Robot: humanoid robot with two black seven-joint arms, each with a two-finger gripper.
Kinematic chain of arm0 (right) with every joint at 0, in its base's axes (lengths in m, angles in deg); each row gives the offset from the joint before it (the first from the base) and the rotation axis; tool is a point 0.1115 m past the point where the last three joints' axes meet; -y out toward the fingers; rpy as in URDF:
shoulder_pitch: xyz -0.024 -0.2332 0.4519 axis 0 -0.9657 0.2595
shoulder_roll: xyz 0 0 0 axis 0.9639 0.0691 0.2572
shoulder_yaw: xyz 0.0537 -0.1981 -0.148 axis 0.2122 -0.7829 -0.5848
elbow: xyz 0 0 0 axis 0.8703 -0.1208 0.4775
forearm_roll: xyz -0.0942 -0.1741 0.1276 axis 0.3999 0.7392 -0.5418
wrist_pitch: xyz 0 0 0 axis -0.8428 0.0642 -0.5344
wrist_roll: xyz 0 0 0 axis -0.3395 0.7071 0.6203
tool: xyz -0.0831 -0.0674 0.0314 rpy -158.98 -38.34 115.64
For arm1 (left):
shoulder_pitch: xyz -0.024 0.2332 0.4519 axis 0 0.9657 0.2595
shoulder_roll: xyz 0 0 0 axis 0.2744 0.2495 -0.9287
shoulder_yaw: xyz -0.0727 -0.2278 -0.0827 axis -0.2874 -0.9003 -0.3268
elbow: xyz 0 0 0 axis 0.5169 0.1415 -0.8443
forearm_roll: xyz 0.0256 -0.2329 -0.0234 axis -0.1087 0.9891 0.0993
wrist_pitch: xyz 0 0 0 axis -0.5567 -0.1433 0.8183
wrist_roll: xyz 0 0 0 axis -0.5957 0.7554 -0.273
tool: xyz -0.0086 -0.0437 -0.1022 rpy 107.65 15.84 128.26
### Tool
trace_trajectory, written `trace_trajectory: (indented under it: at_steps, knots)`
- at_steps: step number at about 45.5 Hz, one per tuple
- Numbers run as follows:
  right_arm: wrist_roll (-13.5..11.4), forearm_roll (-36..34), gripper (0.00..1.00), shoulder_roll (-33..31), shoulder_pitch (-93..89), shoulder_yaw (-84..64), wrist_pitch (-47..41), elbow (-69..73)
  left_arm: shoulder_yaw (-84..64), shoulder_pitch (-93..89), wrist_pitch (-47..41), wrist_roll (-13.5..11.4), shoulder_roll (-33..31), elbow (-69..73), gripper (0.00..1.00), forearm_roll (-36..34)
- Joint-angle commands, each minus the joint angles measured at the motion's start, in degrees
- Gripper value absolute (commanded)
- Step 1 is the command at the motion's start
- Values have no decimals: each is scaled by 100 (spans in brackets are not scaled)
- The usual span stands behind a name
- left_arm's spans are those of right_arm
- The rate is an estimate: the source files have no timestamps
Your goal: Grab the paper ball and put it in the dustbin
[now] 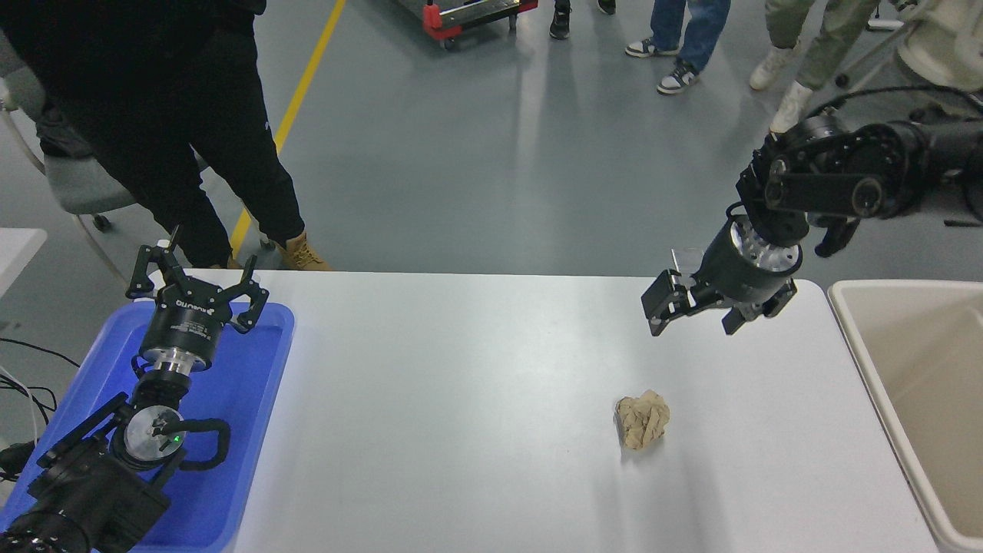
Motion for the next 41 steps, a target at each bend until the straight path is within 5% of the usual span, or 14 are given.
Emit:
trace_trajectory:
  at_steps: [1,41]
  knots:
    - [-6,-16,100,246,-1076,92,845,-549,0,1,-1,1,-3,-3,100,0]
    - [-6,-51,100,255,-2157,575,1505,-822,0,1,-1,1,6,-2,100,0]
